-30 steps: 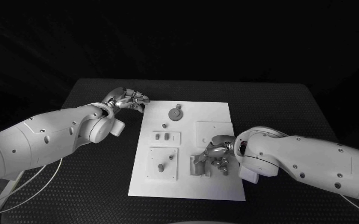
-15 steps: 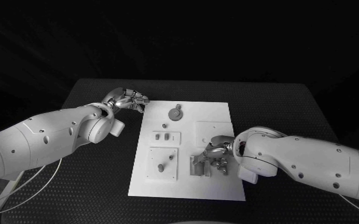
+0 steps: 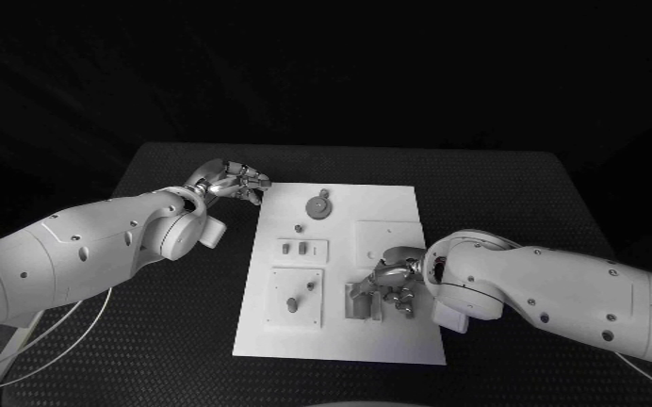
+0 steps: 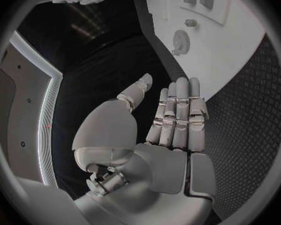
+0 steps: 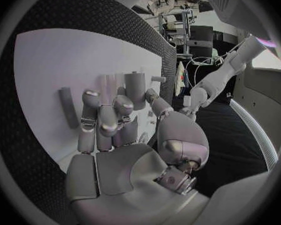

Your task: Assemble the parts on the task board

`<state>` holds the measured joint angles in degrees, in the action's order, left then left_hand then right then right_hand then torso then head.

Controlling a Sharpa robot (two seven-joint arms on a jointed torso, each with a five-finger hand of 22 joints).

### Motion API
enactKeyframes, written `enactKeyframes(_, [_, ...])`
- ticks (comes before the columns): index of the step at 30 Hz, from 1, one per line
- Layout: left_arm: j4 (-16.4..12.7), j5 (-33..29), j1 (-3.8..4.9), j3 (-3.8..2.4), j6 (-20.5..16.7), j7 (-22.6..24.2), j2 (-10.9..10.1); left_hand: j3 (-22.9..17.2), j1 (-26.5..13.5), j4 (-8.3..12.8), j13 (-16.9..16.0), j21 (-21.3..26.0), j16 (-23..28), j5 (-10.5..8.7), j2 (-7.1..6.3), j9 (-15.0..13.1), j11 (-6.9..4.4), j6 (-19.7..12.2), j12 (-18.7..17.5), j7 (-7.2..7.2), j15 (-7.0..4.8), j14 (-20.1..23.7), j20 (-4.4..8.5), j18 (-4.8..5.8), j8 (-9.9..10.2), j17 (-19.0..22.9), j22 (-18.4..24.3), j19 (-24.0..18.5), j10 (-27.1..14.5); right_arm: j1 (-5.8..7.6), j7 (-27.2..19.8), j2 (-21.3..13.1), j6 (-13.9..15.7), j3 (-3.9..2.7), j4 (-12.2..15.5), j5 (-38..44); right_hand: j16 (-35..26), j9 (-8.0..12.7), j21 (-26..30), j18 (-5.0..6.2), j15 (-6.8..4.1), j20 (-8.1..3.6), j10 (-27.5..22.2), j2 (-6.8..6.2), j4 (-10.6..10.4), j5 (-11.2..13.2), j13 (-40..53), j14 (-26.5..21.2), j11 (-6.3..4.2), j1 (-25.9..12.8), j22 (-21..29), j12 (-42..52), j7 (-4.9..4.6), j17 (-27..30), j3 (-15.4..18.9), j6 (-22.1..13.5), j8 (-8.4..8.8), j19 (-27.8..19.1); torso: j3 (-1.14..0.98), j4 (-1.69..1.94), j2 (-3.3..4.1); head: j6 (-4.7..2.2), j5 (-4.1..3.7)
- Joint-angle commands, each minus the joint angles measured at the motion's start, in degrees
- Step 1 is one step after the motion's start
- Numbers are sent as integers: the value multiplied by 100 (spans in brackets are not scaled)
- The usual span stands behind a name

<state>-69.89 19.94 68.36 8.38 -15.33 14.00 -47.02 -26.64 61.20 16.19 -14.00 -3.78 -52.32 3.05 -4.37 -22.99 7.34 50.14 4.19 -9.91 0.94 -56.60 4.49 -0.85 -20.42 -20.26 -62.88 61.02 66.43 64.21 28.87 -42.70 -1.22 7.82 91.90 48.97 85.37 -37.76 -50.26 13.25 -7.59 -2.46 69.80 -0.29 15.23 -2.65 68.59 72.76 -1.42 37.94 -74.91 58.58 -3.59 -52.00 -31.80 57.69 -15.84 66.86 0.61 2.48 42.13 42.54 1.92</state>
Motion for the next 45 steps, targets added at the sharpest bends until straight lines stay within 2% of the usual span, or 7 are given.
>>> enactKeyframes(1, [-5,-29,3,-3,75,29,8,31,-55,-14,4,-16,36,-7,-8,8,-9,-39,-22,2,45,0,-21,16,-4,-6,10,-32,-47,-15,6,23,-118,6,0,53,-38,3,44,175,-14,-19,-117,-97,-55,-17,-8,-31,-29,-41,-69,12,-110,24,-11,116,38,10,-2,-1,1,4,2])
enactKeyframes(12, [-5,-29,3,-3,77,29,5,31,-59,-14,5,-16,38,-7,-8,9,-8,-40,-22,2,45,1,-21,15,-4,-8,10,-32,-50,-16,3,20,-77,6,-14,69,-66,-8,74,175,-4,-31,-161,-539,-298,-17,-29,-84,-16,-220,-65,22,-125,90,-153,79,96,15,-2,0,-1,12,14])
enactKeyframes(16, [-4,-29,3,-3,79,29,12,31,-60,-13,5,-16,38,-7,-8,9,-8,-41,-22,2,46,1,-21,15,-4,-9,11,-33,-51,-17,-12,20,-79,6,-18,69,-72,-11,77,175,0,-36,-170,-635,-364,-17,-34,-96,-9,-230,-67,29,-132,108,-211,57,116,20,-1,0,-1,10,14])
enactKeyframes(30, [-4,-29,3,-3,72,29,8,30,-62,-11,6,-16,40,-7,-8,10,-8,-43,-22,2,46,1,-21,14,-3,-12,12,-33,-54,-24,-36,14,32,6,-30,145,-82,-17,85,175,18,-34,-195,-772,-436,-18,-43,-122,10,-211,-72,38,-152,135,-287,4,157,19,0,3,-2,11,10])
enactKeyframes(35, [4,-29,3,-3,74,30,11,29,-62,-10,6,-16,41,-7,-8,11,-8,-44,-22,2,46,1,-21,13,-3,-13,12,-33,-55,-24,-100,-20,99,6,3,205,-82,-20,85,175,19,-35,-196,-774,-446,-18,-43,-120,11,-205,-72,40,-153,130,-298,4,158,21,-1,1,-4,6,11])
enactKeyframes(41, [13,-29,2,-3,72,33,13,28,-62,-9,6,-16,42,-7,-7,11,-8,-44,-21,2,46,0,-21,13,-3,-14,13,-33,-55,-20,-147,-227,175,-1,179,362,-73,-29,79,175,18,-38,-193,-754,-444,-18,-44,-100,10,-168,-76,51,-151,100,-323,17,153,30,-7,-3,-5,-7,15])
enactKeyframes(45, [12,-29,2,-3,35,38,6,28,-63,-8,6,-16,42,-7,-7,11,-8,-44,-21,2,46,0,-21,13,-4,-15,13,-33,-55,10,-162,-406,161,-51,281,456,-9,-58,43,175,5,-56,-129,-721,-397,-18,-30,45,-7,-99,-88,113,-134,-107,-321,74,124,91,-5,-9,-8,-25,6])
